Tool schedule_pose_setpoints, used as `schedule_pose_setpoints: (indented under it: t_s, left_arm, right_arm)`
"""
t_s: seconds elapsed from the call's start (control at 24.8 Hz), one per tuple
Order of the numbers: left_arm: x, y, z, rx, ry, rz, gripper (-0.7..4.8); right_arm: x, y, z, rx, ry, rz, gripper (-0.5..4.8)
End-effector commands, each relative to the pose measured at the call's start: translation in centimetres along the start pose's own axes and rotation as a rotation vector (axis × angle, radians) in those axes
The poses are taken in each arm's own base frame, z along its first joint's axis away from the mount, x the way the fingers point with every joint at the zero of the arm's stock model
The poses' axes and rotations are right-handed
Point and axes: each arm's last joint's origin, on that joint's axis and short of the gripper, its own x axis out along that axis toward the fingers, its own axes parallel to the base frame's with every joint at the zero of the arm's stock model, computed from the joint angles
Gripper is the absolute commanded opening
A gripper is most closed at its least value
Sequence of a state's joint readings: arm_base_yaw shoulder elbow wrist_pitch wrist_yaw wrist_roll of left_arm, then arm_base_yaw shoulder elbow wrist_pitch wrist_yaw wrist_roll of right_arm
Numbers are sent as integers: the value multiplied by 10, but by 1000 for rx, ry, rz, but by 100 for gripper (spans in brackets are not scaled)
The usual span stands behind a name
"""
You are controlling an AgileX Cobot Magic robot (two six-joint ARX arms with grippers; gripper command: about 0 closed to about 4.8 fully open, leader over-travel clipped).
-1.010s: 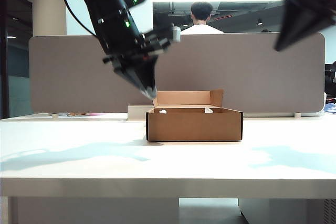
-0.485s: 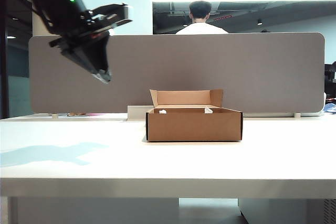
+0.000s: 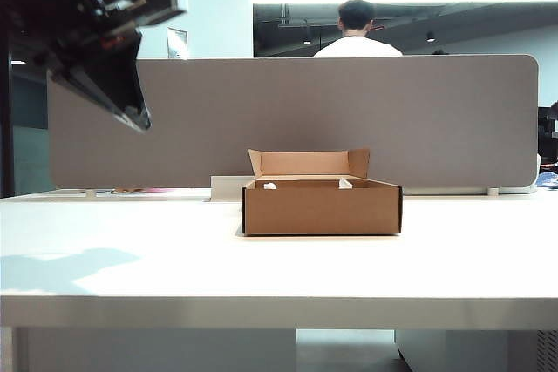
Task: Pick up all the paper balls on the table and put them in the paper box.
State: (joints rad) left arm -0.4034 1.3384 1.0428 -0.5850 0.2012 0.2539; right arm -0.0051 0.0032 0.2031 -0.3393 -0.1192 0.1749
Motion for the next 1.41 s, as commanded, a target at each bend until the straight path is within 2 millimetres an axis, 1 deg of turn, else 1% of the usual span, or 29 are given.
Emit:
schedule_pose_setpoints:
  t_s: [0.04, 0.2, 0.36, 0.77, 0.89, 1.13, 1.29, 1.41]
  left_arm:
    - [-16, -6, -8, 5, -68, 16, -6]
    - [-32, -12, -19, 1, -130, 33, -6]
    - [-46, -18, -29, 8, -165, 38, -6]
    - [-72, -24, -33, 25, -237, 56, -6]
    - [-85, -28, -37, 31, -265, 64, -6]
    - [-97, -32, -43, 34, -282, 75, -6]
    - [-100, -32, -43, 36, -291, 76, -6]
    - [-100, -32, -44, 35, -288, 75, -6]
  right_arm:
    - [4, -1, 1, 9, -24, -7, -1]
    - [5, -2, -2, -5, -78, -9, -1]
    - [14, -6, -18, -6, -71, -25, -1]
    - [21, -10, -37, -2, -23, -34, -1]
    - [23, -12, -44, -1, -8, -37, -1]
    - [23, -12, -43, -65, -15, -60, -1]
    - [23, -13, -48, -76, 34, -77, -1]
    - [23, -13, -48, -72, 29, -74, -1]
